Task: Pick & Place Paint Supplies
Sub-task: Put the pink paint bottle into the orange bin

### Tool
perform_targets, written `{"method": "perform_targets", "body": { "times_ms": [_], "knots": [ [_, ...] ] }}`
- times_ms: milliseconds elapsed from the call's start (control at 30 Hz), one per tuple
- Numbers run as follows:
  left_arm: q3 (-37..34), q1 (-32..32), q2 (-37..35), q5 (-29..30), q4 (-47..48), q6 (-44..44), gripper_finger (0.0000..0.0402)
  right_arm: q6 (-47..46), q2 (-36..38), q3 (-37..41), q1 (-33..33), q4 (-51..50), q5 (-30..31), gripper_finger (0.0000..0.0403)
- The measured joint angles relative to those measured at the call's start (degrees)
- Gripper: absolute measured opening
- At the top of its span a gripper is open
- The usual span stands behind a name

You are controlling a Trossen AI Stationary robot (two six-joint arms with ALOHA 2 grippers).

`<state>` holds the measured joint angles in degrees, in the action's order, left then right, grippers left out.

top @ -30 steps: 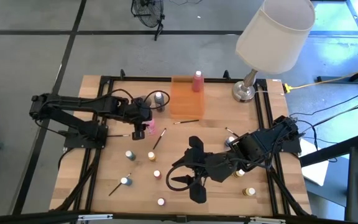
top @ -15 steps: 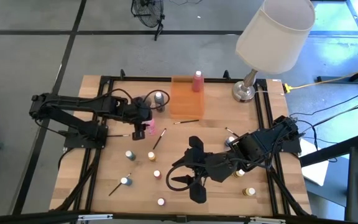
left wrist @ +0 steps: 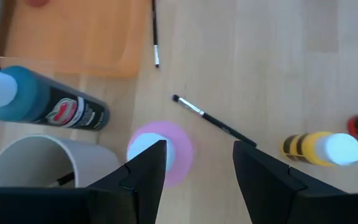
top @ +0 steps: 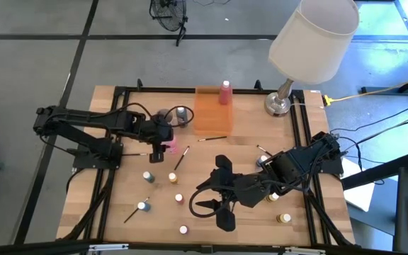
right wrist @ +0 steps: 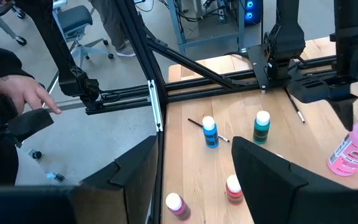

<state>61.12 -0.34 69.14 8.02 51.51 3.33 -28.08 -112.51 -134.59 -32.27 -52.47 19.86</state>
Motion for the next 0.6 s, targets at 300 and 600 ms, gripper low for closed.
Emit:
{"method": "perform_targets", "body": {
  "times_ms": [300,600],
  "knots": [
    [0.0,0.0,0.0,-6.4,-0.3,-4.5,0.0194,0.0,0.0,0.0,0.0,0.0,0.0,0.0211],
    [0.0,0.1,-3.4,-5.5,-0.8,-6.2,0.0231,0.0,0.0,0.0,0.0,0.0,0.0,0.0211]
  ]
}}
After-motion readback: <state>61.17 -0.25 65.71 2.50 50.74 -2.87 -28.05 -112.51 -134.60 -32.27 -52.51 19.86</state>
